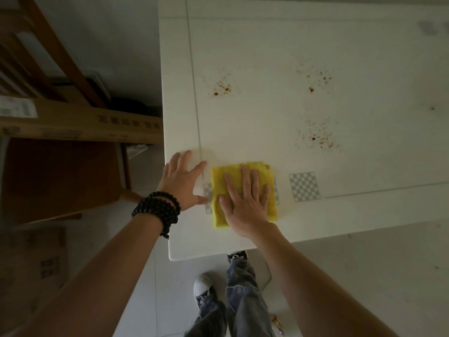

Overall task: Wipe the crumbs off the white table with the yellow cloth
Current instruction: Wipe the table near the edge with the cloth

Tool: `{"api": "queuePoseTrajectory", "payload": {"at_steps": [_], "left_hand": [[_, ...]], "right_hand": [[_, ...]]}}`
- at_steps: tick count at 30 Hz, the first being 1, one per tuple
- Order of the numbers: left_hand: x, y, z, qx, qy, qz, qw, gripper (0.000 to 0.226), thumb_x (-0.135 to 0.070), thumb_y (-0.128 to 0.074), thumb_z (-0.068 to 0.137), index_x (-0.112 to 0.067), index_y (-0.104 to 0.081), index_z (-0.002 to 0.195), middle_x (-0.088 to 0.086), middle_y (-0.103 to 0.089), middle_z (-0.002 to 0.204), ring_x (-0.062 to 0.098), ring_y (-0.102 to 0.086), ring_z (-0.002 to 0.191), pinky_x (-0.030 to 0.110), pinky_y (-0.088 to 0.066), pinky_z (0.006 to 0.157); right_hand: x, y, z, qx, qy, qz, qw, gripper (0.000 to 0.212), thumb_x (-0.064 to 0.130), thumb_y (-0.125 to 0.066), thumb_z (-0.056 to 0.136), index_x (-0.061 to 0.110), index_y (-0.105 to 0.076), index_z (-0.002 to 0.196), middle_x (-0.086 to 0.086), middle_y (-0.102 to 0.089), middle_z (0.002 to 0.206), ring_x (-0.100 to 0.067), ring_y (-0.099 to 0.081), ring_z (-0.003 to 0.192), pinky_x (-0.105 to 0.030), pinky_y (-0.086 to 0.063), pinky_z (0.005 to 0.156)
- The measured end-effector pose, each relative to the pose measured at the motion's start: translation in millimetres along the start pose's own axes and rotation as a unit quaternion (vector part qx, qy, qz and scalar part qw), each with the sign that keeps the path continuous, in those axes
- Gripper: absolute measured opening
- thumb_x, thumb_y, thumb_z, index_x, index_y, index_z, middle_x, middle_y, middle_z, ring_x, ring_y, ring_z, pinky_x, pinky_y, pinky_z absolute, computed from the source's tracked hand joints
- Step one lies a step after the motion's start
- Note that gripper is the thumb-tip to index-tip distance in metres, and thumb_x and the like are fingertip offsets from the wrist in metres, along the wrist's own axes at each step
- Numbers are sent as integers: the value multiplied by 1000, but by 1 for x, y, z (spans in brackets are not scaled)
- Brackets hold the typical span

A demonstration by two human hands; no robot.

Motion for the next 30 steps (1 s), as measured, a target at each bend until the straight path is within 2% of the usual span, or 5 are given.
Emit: {"api": "queuePoseTrajectory", "payload": {"at_steps": [10, 17, 22, 27, 30], "left_hand": [[19, 54, 102, -19, 46, 19, 999, 100, -68, -63, 75, -26, -13, 151, 12, 1, 159, 35, 2, 146, 52, -11, 119], [39, 94, 182, 0, 113, 44, 993, 139, -76, -75, 51, -13, -1, 150, 14, 5, 156, 36, 2, 145, 49, -13, 118], [39, 95, 201, -4, 122, 62, 991, 141, -73, -80, 42, -10, -9, 145, 16, -6, 148, 37, -8, 140, 47, -22, 116], [44, 100, 201, -3, 118, 49, 992, 140, -74, -81, 39, -11, -14, 144, 14, -6, 147, 35, -10, 139, 47, -23, 116], [42, 97, 198, 5, 111, 44, 993, 141, -78, -77, 41, -13, -8, 146, 15, -2, 152, 36, -6, 142, 47, -18, 118]], "right_hand": [[0, 67, 100, -1, 33, -16, 999, 66, 73, -2, 94, 50, 24, 150, 6, 46, 155, -20, 49, 137, -50, 38, 104], [12, 124, 210, -24, 54, -17, 998, 67, 70, -7, 94, 49, 16, 153, 4, 40, 160, -22, 44, 141, -53, 35, 105], [30, 146, 270, -35, 70, -7, 997, 65, 66, -12, 98, 47, 12, 155, 2, 37, 161, -24, 43, 142, -54, 34, 106], [32, 117, 224, -24, 74, -23, 997, 64, 69, 1, 92, 51, 40, 139, 4, 52, 150, -24, 49, 137, -56, 34, 106], [30, 123, 235, -20, 65, -34, 997, 63, 70, -3, 93, 53, 39, 137, 3, 50, 152, -24, 50, 136, -57, 34, 105]]}}
Point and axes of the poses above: each hand's wrist, its own z-axis towards the middle knuckle, its own y-axis out of the back of the hand, x = y × z, the point moved 1 cm from there along z, towards the middle knuckle
